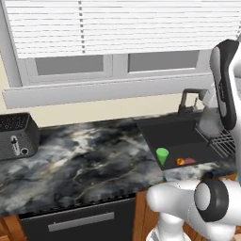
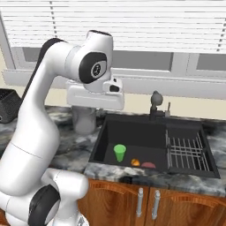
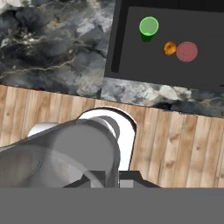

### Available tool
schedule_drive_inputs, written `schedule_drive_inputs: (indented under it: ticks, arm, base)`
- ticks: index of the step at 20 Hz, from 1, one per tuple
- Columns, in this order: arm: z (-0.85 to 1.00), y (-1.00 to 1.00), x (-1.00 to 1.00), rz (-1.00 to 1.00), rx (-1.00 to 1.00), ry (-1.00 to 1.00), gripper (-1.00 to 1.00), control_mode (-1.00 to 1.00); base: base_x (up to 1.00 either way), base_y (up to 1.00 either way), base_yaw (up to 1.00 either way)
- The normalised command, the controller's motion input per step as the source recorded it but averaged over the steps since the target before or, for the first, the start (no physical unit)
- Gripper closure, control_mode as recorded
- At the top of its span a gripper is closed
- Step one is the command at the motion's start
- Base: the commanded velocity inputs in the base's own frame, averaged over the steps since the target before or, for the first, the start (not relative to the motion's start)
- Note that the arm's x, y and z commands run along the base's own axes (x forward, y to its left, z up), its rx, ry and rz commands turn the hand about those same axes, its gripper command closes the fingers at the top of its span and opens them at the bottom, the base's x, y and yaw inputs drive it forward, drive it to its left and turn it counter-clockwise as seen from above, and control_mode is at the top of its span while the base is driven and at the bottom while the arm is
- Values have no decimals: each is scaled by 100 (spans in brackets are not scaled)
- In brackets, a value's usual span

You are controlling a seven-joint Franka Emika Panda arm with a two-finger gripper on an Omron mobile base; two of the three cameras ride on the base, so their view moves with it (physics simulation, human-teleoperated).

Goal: Pick the cup and glass cup and place them in the sink. Then turn on the water.

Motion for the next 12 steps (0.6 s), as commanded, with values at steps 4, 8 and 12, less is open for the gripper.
schedule_drive_inputs:
  ticks: [4,8,12]
  arm:
    - [0,0,0,0,0,0,100,100]
    - [0,0,0,0,0,0,100,100]
    - [0,0,0,0,0,0,100,100]
  base:
    - [83,0,0]
    - [62,0,0]
    - [0,0,0]
